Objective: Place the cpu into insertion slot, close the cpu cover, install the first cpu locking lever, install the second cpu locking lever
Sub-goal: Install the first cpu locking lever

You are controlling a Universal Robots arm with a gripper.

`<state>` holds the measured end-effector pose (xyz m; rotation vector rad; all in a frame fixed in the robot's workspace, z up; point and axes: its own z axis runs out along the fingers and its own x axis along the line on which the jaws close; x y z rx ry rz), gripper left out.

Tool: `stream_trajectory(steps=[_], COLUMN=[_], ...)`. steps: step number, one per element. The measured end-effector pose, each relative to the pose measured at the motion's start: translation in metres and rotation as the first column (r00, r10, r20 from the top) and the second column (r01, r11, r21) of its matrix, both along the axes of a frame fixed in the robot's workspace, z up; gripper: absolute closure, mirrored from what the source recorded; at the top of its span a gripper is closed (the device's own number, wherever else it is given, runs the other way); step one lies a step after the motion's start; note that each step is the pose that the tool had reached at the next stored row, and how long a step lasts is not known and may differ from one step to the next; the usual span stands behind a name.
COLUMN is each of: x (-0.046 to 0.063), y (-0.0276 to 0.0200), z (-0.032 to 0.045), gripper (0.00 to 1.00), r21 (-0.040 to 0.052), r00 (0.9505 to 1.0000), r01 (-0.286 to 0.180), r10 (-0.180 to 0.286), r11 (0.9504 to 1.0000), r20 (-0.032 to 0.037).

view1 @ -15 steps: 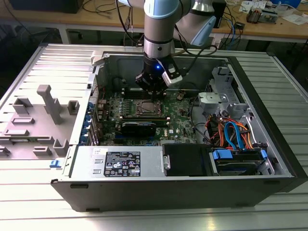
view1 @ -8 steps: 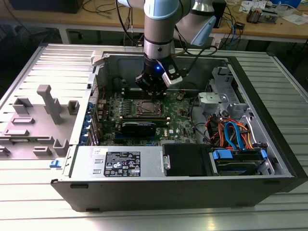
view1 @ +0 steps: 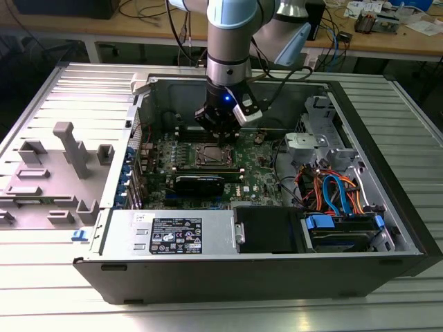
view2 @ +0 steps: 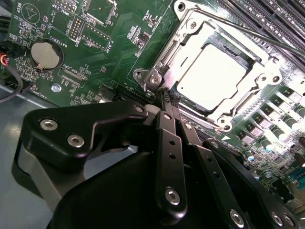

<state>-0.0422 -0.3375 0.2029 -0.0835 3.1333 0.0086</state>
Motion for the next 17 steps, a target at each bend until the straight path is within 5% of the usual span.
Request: stream_trajectory(steps=[6, 17], x=[0.0000, 0.0002], y=[0.0011, -0.0001], z=[0.0008, 0.0086], gripper=[0.89, 0.89], r21=[0.0106, 0.0105], r00=[1.0000, 1.0000], r01=[0.000, 0.000], r10=[0.000, 0.000], r11=[0.9999, 0.9999], r20=[0.0003, 0.0000])
